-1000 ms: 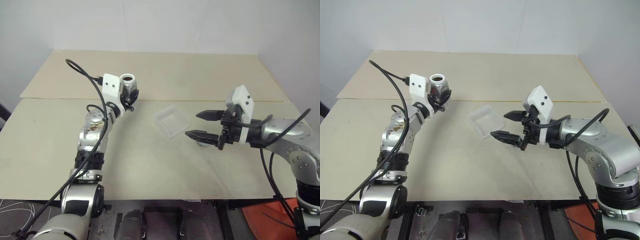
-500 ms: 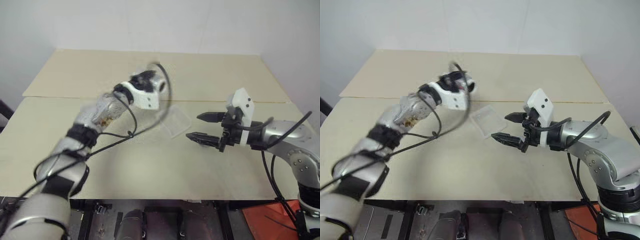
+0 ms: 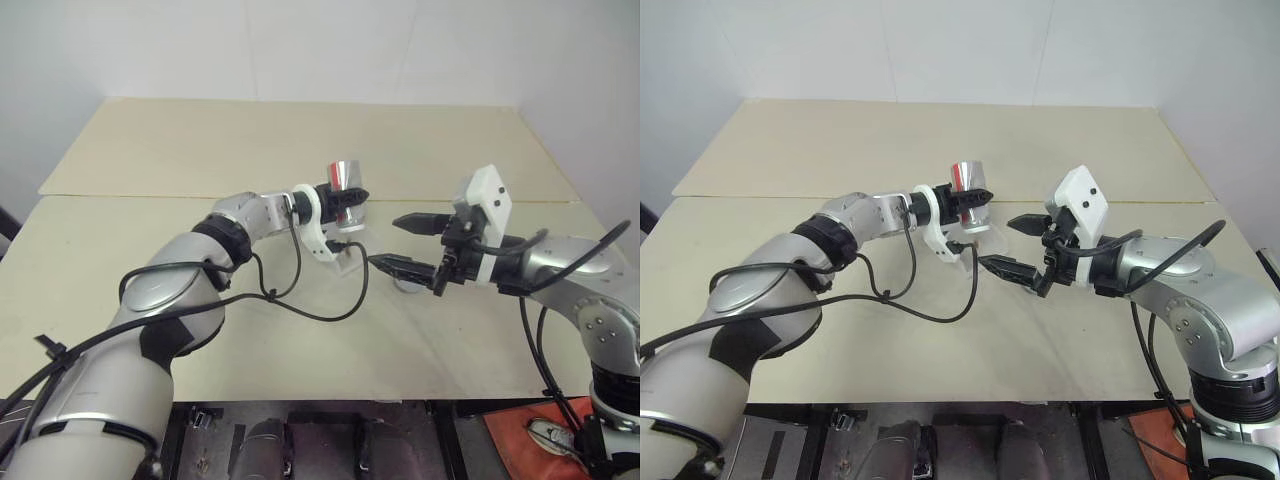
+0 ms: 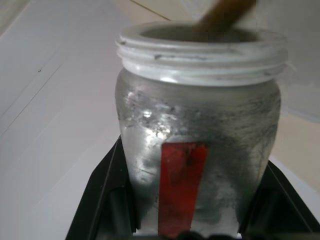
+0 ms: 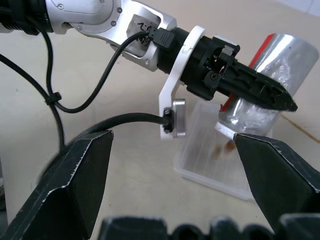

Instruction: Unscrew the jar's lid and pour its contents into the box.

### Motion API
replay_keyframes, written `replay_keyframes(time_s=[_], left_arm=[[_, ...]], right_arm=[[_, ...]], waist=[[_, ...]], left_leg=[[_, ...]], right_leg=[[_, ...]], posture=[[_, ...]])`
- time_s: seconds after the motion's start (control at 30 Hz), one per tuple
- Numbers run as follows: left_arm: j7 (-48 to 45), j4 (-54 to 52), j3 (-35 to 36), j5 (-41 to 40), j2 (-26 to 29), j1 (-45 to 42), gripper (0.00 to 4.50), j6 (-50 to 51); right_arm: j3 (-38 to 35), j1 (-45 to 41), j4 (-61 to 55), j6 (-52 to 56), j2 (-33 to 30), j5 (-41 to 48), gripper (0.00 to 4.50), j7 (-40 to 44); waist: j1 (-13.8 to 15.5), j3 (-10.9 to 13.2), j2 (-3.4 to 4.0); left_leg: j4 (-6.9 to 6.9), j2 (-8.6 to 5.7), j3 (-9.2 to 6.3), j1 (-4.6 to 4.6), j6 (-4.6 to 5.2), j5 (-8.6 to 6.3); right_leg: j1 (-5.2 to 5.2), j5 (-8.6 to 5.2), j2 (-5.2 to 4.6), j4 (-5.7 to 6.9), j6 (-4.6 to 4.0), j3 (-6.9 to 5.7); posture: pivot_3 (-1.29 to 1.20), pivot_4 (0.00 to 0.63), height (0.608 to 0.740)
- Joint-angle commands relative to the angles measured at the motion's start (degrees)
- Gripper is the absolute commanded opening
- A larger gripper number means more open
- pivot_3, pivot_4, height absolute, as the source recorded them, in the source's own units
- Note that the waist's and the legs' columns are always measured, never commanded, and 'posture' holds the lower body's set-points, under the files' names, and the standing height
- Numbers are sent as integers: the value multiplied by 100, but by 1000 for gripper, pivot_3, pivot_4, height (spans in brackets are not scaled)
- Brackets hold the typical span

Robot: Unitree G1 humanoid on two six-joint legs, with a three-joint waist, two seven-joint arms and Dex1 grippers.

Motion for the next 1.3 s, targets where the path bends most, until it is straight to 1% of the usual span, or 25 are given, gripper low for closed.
replay_keyframes(time_s=[0.03, 0.13, 0.23, 0.3, 0.4, 0.43, 0.5, 0.53, 0.6, 0.63, 0.67, 0.7, 0.73, 0.83, 0.9, 0.97, 1.1, 1.3], left_arm=[[109, 30, -2, -39, -17, -179, 1941, 43], [51, 2, 105, -192, 38, -132, 1941, -80], [-264, -89, 514, -735, 185, -33, 1941, -458], [-580, -177, 895, -1261, 326, 90, 1941, -813], [-1332, -479, 1712, -2347, 659, 421, 1941, -1295], [-1866, -626, 2166, -3033, 806, 635, 1941, -1421], [-3271, -1064, 3183, -4772, 967, 1202, 1941, -1373], [-3757, -1324, 3491, -5284, 997, 1411, 1941, -1253], [-4758, -2026, 4177, -6402, 876, 1848, 1941, -267], [-5281, -2439, 4726, -7293, 770, 2098, 1941, 702], [-5625, -2777, 5183, -7969, 717, 2352, 1941, 1463], [-5834, -3089, 5534, -8476, 686, 2576, 1941, 2076], [-5943, -3388, 5750, -8746, 667, 2743, 1941, 2533], [-5887, -3993, 6304, -9303, 550, 3266, 1941, 3396], [-5764, -4185, 6631, -9591, 404, 3586, 1941, 3706], [-5744, -4300, 6804, -9701, 235, 3971, 1941, 3610], [-5833, -4403, 6878, -9754, -89, 4529, 1941, 3203], [-5910, -4110, 6755, -9472, -365, 4909, 1941, 2497]], right_arm=[[-254, 9, -225, -94, -1, 143, 4466, -62], [-235, 18, -209, -115, -15, 126, 4466, -66], [-224, 25, -176, -131, -41, 127, 4466, -9], [-222, 18, -155, -134, -43, 118, 4466, 6], [-235, 11, -106, -145, -72, 99, 4466, 62], [-236, 8, -80, -152, -94, 91, 4466, 100], [-225, 0, -22, -173, -118, 63, 4466, 163], [-234, 6, -7, -180, -129, 56, 4466, 191], [-238, 13, 28, -203, -149, 35, 4466, 248], [-215, -9, 71, -221, -151, 14, 4466, 271], [-196, -32, 109, -237, -151, 2, 4466, 294], [-176, -56, 137, -248, -151, -11, 4466, 309], [-176, -59, 154, -262, -161, -14, 4466, 329], [-167, -86, 205, -286, -175, -24, 4466, 371], [-150, -109, 231, -291, -174, -37, 4466, 386], [-137, -127, 247, -288, -169, -53, 4466, 398], [-140, -140, 240, -258, -181, -54, 4466, 410], [-171, -129, 177, -211, -223, -10, 4466, 424]], waist=[[-4, 0, 0], [-6, 0, 0], [-18, 0, 0], [-29, 0, 0], [-53, 0, 0], [-56, 0, 0], [-78, -1, 2], [-96, -1, 2], [-106, -1, 2], [-92, -1, 2], [-75, -1, 2], [-77, -1, 3], [-92, -1, 3], [-114, -1, 3], [-107, -2, 3], [-101, -2, 3], [-59, -2, 3], [-34, -2, 3]], left_leg=[[0, 0, -1, 0, 2, -1], [2, 1, -4, 0, 3, -2], [2, 5, -6, 0, 2, -1], [2, 9, -9, 1, 2, -1], [2, 12, -12, 4, 0, 0], [1, 12, -12, 5, -4, 2], [0, 14, -15, 9, -15, 9], [0, 20, -13, 12, -33, 19], [4, 21, -16, 12, -44, 26], [7, 20, -14, 12, -45, 26], [14, 19, -16, 8, -44, 26], [21, 19, -17, 8, -43, 26], [23, 20, -20, 9, -41, 24], [25, 16, -28, 15, -39, 23], [24, 14, -30, 19, -39, 23], [26, 12, -33, 20, -39, 23], [24, 9, -33, 22, -39, 23], [24, 7, -32, 22, -37, 22]], right_leg=[[1, 0, -1, 0, 0, 0], [1, 0, -1, 2, 0, 0], [0, 0, -1, 2, 0, 0], [0, 0, -2, 2, 0, 0], [-1, 1, -3, 6, -1, 2], [-2, 1, -3, 6, -1, 3], [-3, 1, -3, 10, -1, 7], [-4, 0, -3, 12, -2, 10], [-3, 1, -4, 13, -2, 9], [-1, 1, -3, 16, -2, 10], [4, 0, -1, 15, -1, 5], [6, 0, -2, 18, 0, 5], [8, 0, -1, 16, 1, 7], [13, -1, 0, 19, 3, 10], [19, -1, 1, 18, 3, 10], [22, -1, 1, 18, 2, 9], [24, 0, 1, 15, 1, 8], [25, 1, 1, 6, 0, 7]], posture=[[0, 150, 740], [0, 150, 740], [0, 150, 740], [0, 150, 740], [0, 150, 740], [0, 150, 740], [0, 150, 740], [0, 150, 740], [0, 150, 740], [0, 150, 740], [0, 150, 740], [0, 150, 740], [0, 150, 740], [0, 150, 740], [0, 150, 740], [0, 150, 740], [0, 150, 740], [0, 150, 740]])
